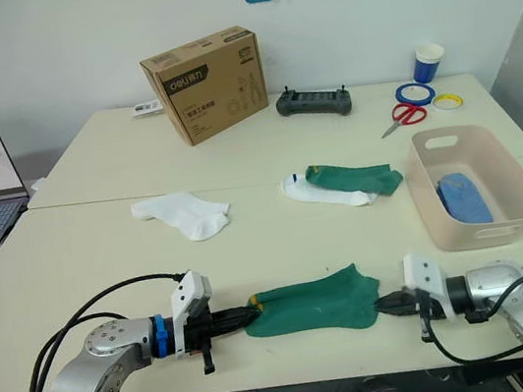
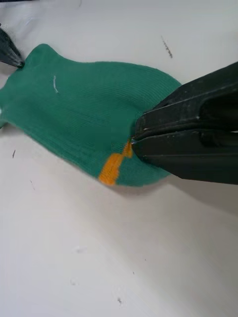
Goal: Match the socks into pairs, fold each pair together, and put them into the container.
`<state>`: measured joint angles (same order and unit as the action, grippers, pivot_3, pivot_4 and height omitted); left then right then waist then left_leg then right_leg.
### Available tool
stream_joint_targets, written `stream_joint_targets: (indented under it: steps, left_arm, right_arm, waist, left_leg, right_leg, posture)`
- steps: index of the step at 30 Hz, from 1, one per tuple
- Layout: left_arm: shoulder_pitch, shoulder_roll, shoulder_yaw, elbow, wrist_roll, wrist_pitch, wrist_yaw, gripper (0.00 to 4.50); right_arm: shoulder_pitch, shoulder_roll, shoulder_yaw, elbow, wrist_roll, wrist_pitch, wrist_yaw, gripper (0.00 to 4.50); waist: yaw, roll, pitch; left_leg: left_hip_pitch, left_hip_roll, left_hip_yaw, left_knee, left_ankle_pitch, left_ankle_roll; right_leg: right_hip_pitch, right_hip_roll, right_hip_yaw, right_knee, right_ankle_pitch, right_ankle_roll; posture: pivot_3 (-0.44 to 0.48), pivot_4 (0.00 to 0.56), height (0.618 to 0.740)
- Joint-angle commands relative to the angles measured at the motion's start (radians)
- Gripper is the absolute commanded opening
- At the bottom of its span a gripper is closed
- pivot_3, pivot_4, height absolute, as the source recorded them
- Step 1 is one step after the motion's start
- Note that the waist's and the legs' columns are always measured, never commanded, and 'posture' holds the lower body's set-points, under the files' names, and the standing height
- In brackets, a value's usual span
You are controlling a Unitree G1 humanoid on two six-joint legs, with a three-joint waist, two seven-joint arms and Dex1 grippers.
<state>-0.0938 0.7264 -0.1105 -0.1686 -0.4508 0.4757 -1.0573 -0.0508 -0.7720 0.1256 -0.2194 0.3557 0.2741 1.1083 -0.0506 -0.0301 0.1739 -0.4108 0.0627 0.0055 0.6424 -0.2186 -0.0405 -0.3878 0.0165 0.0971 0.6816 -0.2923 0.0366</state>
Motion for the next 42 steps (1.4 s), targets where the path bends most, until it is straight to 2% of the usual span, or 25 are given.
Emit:
stream_joint_targets:
  steps: [1,4,8,13,19,25,30,33,37,42]
  left_arm:
    - [-0.037,0.015,0.035,-0.101,-0.044,0.049,0.001,0.02]
    - [-0.081,0.002,0.028,-0.091,-0.037,0.066,0.014,0.02]
    - [-0.117,-0.016,-0.027,0.031,0.064,-0.018,0.020,0.02]
    - [-0.118,-0.048,-0.020,0.119,0.094,-0.060,0.027,0.02]
    - [-0.103,-0.063,-0.011,0.166,0.105,-0.084,0.029,0.02]
    - [-0.086,-0.066,0.057,0.074,0.060,-0.114,0.032,0.02]
    - [-0.031,-0.030,0.059,-0.072,0.013,-0.064,-0.007,0.02]
    - [0.023,0.021,0.027,-0.113,0.046,-0.084,-0.046,0.02]
    - [0.063,0.052,0.021,-0.055,0.110,-0.163,-0.054,0.02]
    - [0.073,0.033,0.015,-0.015,0.126,-0.155,-0.039,0.02]
  right_arm:
    - [-0.053,0.043,-0.031,-0.073,0.059,0.042,-0.033,0.00]
    - [-0.105,0.111,0.020,-0.021,-0.020,0.022,-0.099,0.00]
    - [-0.151,0.208,0.083,0.089,-0.129,-0.029,-0.185,0.00]
    - [-0.136,0.222,0.096,0.159,-0.172,-0.066,-0.189,0.00]
    - [-0.038,0.163,0.023,0.142,-0.143,-0.084,-0.171,0.00]
    - [0.005,0.119,-0.081,0.024,-0.040,-0.057,-0.155,0.00]
    - [0.019,0.097,-0.038,-0.079,0.001,-0.002,-0.091,0.00]
    - [0.040,0.067,0.009,-0.100,-0.042,-0.007,-0.068,0.00]
    - [0.059,0.036,0.038,-0.097,-0.079,-0.014,-0.060,0.00]
    - [0.071,-0.015,0.026,-0.066,-0.094,-0.030,-0.034,0.00]
  waist:
    - [-0.001,-0.001,0.000]
    - [0.000,-0.001,0.001]
    - [-0.001,-0.001,0.001]
    - [0.002,0.000,0.001]
    - [0.011,0.000,0.000]
    - [0.015,0.000,0.001]
    - [0.013,0.000,0.001]
    - [0.015,0.000,0.001]
    - [0.017,0.000,0.001]
    - [0.018,0.000,0.001]
  left_leg:
    - [0.000,0.000,0.000,0.000,0.000,0.000]
    - [0.000,0.000,-0.001,0.000,0.000,0.000]
    - [0.000,0.000,0.000,0.000,0.000,0.000]
    - [-0.005,0.000,-0.001,-0.001,0.000,0.000]
    - [-0.003,0.000,-0.002,-0.001,0.000,0.000]
    - [-0.002,0.000,0.000,0.000,0.000,0.000]
    - [-0.002,0.001,-0.001,-0.001,0.000,0.000]
    - [-0.002,0.000,-0.001,-0.002,0.000,0.000]
    - [-0.002,0.000,-0.001,-0.002,0.000,0.000]
    - [-0.002,0.000,0.000,-0.002,0.000,0.000]
  right_leg:
    - [0.000,0.000,0.000,0.000,0.000,0.001]
    - [0.000,0.000,-0.001,0.000,0.000,0.001]
    - [-0.001,0.000,-0.001,0.000,0.000,0.000]
    - [-0.004,0.000,-0.001,0.000,0.002,0.004]
    - [-0.001,0.000,-0.002,0.000,0.002,0.004]
    - [-0.002,0.000,-0.001,0.000,0.000,0.001]
    - [-0.002,0.001,-0.002,0.000,0.000,0.002]
    - [-0.002,0.000,-0.002,-0.001,0.001,0.003]
    - [-0.002,0.000,-0.002,-0.001,-0.002,-0.002]
    - [-0.002,-0.001,-0.001,-0.001,-0.002,-0.002]
  posture:
    - [0.000,0.150,0.740]
    - [0.000,0.150,0.740]
    - [0.000,0.150,0.740]
    - [0.000,0.150,0.740]
    - [0.000,0.150,0.740]
    - [0.000,0.150,0.740]
    - [0.000,0.150,0.740]
    - [0.000,0.150,0.740]
    - [0.000,0.150,0.740]
    - [0.000,0.150,0.740]
